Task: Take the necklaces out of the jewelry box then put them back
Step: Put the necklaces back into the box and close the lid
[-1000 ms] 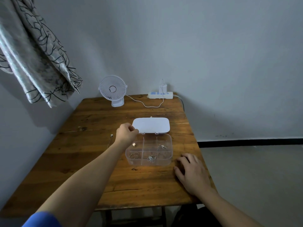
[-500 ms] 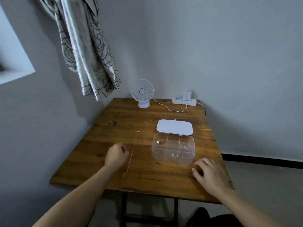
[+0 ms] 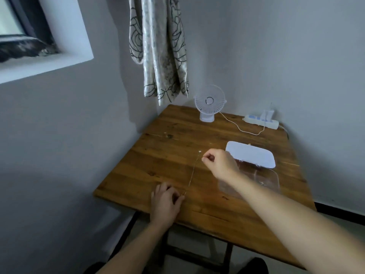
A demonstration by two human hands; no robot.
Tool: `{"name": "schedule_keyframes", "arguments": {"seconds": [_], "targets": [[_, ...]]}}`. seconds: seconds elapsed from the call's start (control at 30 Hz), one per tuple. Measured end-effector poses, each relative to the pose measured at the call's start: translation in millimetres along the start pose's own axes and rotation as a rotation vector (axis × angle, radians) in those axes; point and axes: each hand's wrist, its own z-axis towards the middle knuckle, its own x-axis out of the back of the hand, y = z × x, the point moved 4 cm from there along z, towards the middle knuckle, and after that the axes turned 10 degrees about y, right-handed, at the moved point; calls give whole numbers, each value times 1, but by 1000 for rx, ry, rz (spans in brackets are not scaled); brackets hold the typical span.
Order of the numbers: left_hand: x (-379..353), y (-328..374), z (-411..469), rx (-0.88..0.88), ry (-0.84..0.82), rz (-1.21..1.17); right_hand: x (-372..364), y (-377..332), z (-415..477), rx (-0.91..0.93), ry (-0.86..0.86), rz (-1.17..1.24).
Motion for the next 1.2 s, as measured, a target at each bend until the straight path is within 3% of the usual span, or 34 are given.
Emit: {"name": "schedule_keyframes", "arguments": {"seconds": [0.27,0.4,0.63,0.87,1.1,1.2], "targets": [[-10,-13,3,-56,-4,-83,-66,33,90,-320,-156,-146],[-10,-15,4,-82,-33,-105,-83,34,102,-346,-177,-254],[-6,-4,2,-122,-53,-43,-86,30,97,-343,-179,-239],[4,14,-17,-192,16,11,-42,18,83,-375,82,217],[13,75,-30,-46,-94,-215,55,17,57,-454,212,557],[6,113,-46,-86,-109,-353,109,25,39,-468,276,607]]}}
